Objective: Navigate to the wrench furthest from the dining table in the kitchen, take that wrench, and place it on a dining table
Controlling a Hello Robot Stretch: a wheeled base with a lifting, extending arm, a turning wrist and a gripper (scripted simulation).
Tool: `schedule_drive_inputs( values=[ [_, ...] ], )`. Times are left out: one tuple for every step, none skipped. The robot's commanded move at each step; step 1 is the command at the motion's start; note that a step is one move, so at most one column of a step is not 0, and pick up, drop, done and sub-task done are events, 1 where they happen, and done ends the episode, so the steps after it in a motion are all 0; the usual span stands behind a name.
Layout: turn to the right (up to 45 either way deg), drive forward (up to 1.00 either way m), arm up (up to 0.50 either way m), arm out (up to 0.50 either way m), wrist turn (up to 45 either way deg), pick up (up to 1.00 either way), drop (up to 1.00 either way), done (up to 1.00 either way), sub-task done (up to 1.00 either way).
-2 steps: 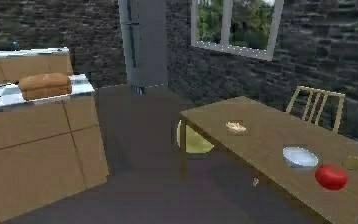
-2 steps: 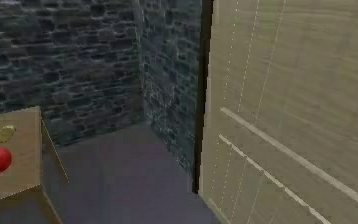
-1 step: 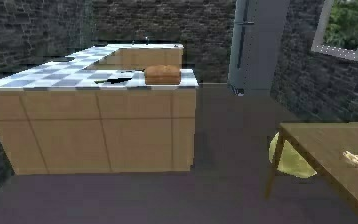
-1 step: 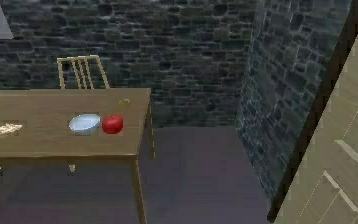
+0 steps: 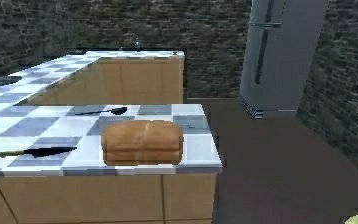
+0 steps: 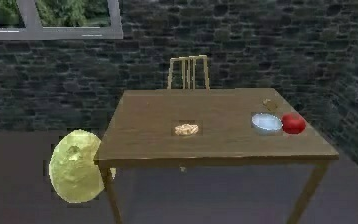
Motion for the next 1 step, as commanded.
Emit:
schedule_drive_inputs(
  values=[
    [-9.0,0.00,0.00,0.00,0.0,0.00,0.00,0.00,0.00]
  ],
)
